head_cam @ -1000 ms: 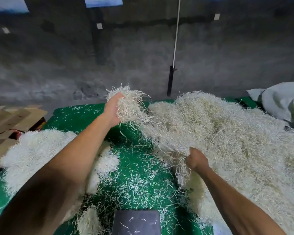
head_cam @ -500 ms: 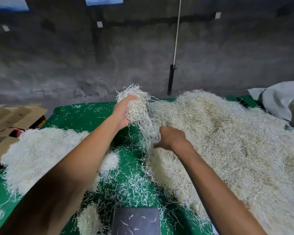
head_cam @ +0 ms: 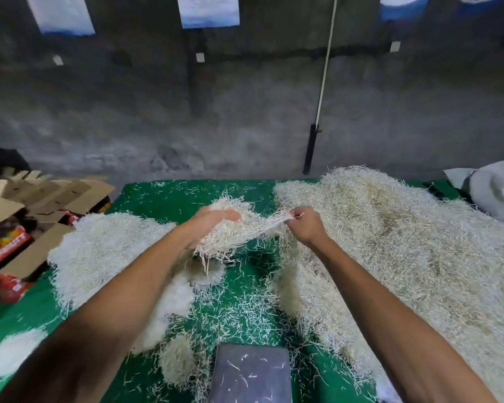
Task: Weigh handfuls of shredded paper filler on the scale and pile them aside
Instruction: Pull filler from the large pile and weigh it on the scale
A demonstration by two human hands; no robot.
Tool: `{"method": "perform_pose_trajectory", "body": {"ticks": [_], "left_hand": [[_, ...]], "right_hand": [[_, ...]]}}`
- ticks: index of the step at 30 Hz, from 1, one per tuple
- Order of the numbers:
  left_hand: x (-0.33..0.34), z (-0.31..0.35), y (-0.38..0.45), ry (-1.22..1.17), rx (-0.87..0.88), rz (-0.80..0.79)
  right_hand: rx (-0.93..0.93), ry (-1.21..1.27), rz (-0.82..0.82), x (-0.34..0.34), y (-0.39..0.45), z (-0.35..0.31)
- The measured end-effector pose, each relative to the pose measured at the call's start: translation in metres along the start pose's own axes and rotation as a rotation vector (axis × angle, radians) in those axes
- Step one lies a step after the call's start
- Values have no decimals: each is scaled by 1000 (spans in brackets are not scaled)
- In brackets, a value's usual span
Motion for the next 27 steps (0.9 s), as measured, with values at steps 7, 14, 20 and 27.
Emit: {"method": "perform_pose_trajectory", "body": {"ticks": [7,14,20,27], "left_hand": [[26,-8,-50,-312,-7,-179],[28,-27,-79,-757,-139,-138],[27,-73,-106,-298,9,130],[71,-166,-142,-148,-161,35]], "right_hand": [[-133,431,-297,2,-46,-78],[-483,-106,-309,33,-114,-79],[-306,-130,-186,34,-142,-40],[26,48,-574,68,-197,41]]}}
Point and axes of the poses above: each hand's wrist, its own y-axis towards the middle knuckle, its own x-axis out of the palm, z = x × y, the point moved 4 cm from there along y, towards the middle knuckle, and after that the axes turned 9 degrees about z, right-handed, at the moved point
